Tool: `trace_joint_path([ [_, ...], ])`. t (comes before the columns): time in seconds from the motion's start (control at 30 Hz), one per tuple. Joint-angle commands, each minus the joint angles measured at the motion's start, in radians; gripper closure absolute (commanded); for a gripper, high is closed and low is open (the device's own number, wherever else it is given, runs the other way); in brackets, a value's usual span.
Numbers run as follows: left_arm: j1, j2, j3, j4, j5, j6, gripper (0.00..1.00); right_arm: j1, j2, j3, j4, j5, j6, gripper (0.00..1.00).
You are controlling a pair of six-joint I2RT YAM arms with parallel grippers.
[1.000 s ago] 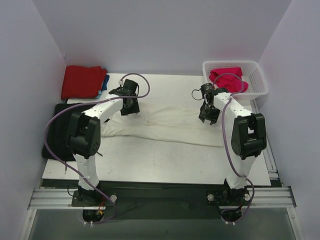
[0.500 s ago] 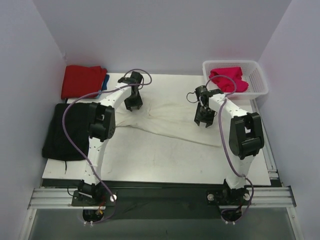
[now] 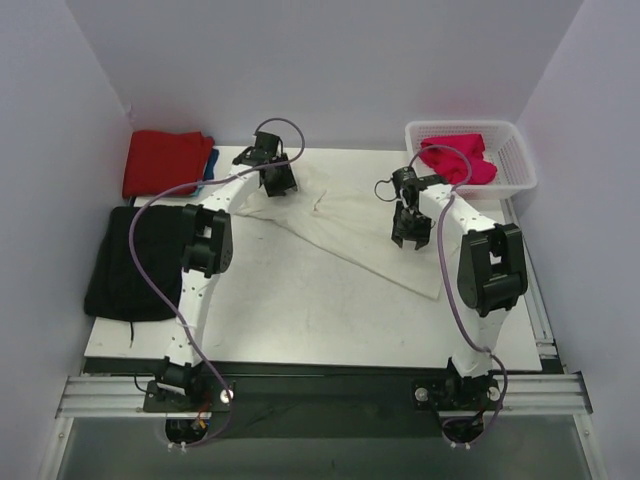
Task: Fold and stack the t-shirts
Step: Rotate the tshirt 90 degrees
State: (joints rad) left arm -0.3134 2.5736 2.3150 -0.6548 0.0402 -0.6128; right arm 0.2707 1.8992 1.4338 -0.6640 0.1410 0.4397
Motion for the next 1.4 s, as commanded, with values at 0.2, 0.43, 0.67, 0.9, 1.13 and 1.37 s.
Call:
trace_joint_path([
  [0.2, 0.068, -0.332, -0.457, 0.555, 0.197, 0.059, 0.43, -0.018, 0.057, 0.016, -0.06, -0.041, -0.079, 0.6],
  [0.43, 0.1, -0.535, -0.624, 0.675, 0.233, 0.054, 0.42, 0.07, -0.018, -0.101, -0.077, 0.068, -0.055, 0.6],
  [0.67, 0.108, -0.702, -0.753, 0.672, 0.248, 0.085, 0.42, 0.084, 0.014, -0.171, -0.077, 0.054, -0.035, 0.6],
  [0.9, 0.111, -0.814, -0.829, 0.575, 0.214, 0.142, 0.41, 0.172, 0.014, -0.243, -0.075, 0.013, 0.024, 0.6],
  [1.13, 0.126, -0.866, -0.858, 0.505, 0.187, 0.182, 0.41, 0.409, 0.024, -0.222, -0.083, -0.017, 0.128, 0.59],
  [1.37, 0.138, -0.879, -0.839, 0.384, 0.139, 0.197, 0.41, 0.587, 0.161, -0.015, -0.094, -0.047, 0.165, 0.59],
])
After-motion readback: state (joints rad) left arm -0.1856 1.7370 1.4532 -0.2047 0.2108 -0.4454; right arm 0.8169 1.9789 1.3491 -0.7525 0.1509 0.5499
